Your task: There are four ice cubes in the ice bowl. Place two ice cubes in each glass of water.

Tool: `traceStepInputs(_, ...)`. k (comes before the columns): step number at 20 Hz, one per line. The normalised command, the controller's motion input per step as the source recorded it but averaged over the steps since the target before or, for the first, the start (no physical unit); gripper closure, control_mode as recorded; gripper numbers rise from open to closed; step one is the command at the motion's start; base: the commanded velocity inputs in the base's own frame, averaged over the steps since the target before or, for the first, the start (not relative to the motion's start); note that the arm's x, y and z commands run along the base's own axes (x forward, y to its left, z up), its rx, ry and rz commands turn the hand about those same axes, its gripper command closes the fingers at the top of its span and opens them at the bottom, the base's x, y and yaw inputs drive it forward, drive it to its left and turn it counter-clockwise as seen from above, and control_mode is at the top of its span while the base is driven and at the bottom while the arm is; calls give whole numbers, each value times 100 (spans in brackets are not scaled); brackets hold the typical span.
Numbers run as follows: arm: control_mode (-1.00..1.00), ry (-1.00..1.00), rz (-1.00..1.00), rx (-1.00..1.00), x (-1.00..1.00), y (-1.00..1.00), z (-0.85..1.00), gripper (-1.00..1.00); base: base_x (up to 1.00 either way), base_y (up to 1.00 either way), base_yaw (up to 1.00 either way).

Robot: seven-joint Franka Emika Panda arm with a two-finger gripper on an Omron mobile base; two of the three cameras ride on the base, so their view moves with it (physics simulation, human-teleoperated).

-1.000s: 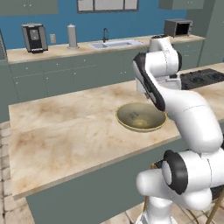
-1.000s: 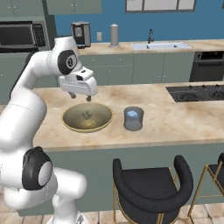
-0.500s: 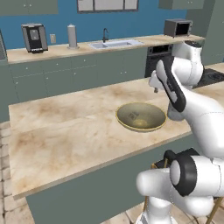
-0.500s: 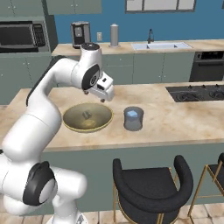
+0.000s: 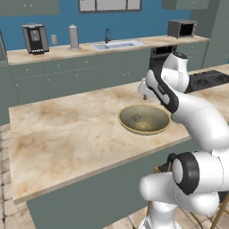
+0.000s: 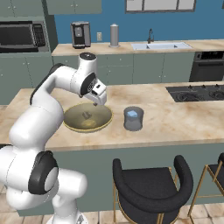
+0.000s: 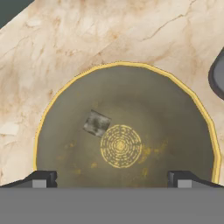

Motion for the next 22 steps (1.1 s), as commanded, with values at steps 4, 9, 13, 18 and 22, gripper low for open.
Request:
traceStepInputs(4, -100, 1, 0, 16, 38, 7, -46, -100, 0, 0, 0)
traceStepInputs(9, -100, 0, 0, 3, 41, 2, -40, -100, 0, 0, 0)
traceStepInputs(13, -100, 0, 0, -1, 44, 6, -46, -100, 0, 0, 0)
traceStepInputs(18, -100, 0, 0, 0, 27, 6, -46, -100, 0, 0, 0)
traceStepInputs(22, -100, 2, 0, 0, 6, 36, -35, -100, 0, 0, 0)
